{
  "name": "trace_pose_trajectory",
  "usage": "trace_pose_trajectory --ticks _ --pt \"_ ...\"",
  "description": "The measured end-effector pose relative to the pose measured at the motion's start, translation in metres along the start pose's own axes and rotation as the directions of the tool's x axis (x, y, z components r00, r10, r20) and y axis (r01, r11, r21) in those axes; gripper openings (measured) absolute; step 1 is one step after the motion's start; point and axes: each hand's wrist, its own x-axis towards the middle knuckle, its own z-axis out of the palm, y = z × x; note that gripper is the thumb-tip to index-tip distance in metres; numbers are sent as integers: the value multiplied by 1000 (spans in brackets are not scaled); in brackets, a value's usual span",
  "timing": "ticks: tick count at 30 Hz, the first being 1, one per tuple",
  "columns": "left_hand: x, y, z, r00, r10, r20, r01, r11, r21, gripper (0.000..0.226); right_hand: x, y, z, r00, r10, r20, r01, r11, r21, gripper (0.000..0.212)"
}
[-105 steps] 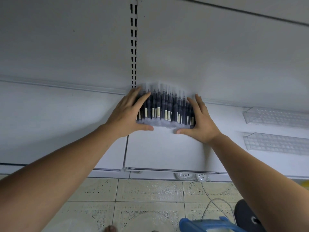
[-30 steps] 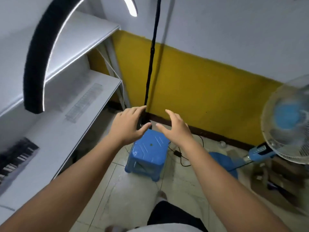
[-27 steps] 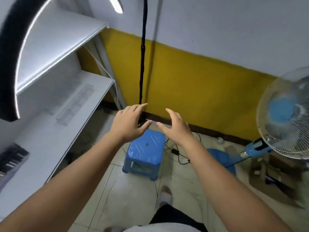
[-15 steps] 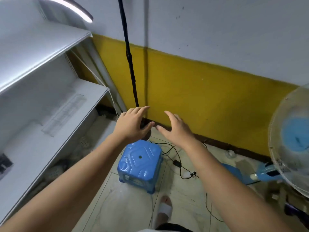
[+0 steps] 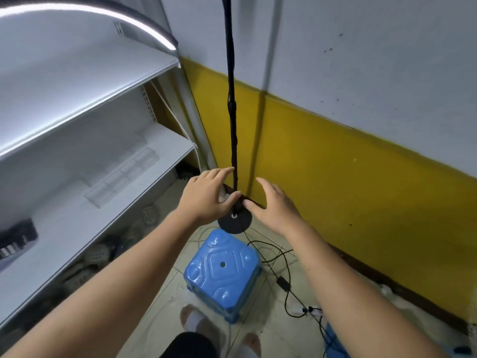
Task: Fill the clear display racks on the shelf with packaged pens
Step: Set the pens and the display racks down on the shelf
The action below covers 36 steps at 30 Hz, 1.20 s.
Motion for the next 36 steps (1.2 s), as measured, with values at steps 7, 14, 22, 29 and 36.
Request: trace_pose_trajectory --ticks 7,14,22,29,36 --pt "9 -94 -24 989 -130 -64 128 991 -26 72 69 -75 37 993 -77 93 81 996 -48 78" --pt "-18 -224 -50 948 -317 -12 315 947 -60 75 139 -171 85 977 -175 125 181 982 -45 77" --pt "-58 -288 -69 889 -455 -45 449 887 -110 75 164 -226 110 946 -264 190 281 957 -70 75" --pt "-89 -330 -77 832 -535 -147 524 845 -108 73 196 -266 144 886 -391 249 411 911 -32 77" --pt "-96 -382 -65 773 -589 -235 597 801 -42 78 273 -306 217 837 -482 258 501 866 -6 87"
